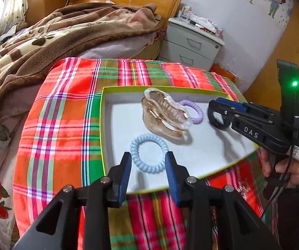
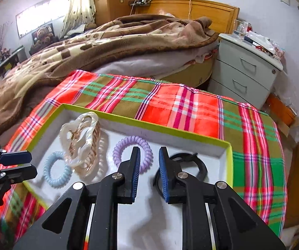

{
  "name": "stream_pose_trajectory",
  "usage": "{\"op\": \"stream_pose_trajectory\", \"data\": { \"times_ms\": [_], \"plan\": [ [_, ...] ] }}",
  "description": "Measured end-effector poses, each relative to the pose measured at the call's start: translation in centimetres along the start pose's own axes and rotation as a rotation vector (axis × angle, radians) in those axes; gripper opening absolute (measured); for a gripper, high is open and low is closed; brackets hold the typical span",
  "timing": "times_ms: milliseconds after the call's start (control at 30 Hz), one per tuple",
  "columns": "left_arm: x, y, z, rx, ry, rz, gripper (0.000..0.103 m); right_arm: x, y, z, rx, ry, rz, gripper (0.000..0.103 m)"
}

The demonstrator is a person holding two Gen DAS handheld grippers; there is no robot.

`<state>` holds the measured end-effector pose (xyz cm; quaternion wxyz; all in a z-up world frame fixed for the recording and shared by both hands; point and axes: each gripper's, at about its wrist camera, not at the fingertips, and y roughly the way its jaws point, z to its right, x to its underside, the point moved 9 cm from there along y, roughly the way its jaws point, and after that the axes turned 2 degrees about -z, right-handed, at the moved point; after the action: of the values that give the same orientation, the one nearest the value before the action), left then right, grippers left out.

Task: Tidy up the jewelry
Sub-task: 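Open both tools to release the coil hair ties in the box, then grasp the silver hair ties with the right tool while the left tool moves to the beaded tangle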

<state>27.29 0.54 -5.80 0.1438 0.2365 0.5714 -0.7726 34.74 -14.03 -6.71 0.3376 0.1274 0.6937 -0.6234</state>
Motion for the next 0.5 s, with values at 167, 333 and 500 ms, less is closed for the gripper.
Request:
{"op": "stream_pose_trajectory", "data": {
  "times_ms": [167,333,500],
  "plan": [
    [1.3,-1.5,1.1,0.044,0.015,0.005,0.035,2.0,-2.9,0.2,-0.058,0.04,0.024,0.019],
    [3.3,-2.3,2.2,0.09,0.016,-0.008,0.038,5.6,-6.1,-1.1,-0.184,0.041,0.024,0.019],
    [4.9,-2.5,3.3,0.117,0.028,-0.022,0.039,9.8,-8.3,-4.2,-0.314,-0.027,-0.009,0.027]
  ]
}}
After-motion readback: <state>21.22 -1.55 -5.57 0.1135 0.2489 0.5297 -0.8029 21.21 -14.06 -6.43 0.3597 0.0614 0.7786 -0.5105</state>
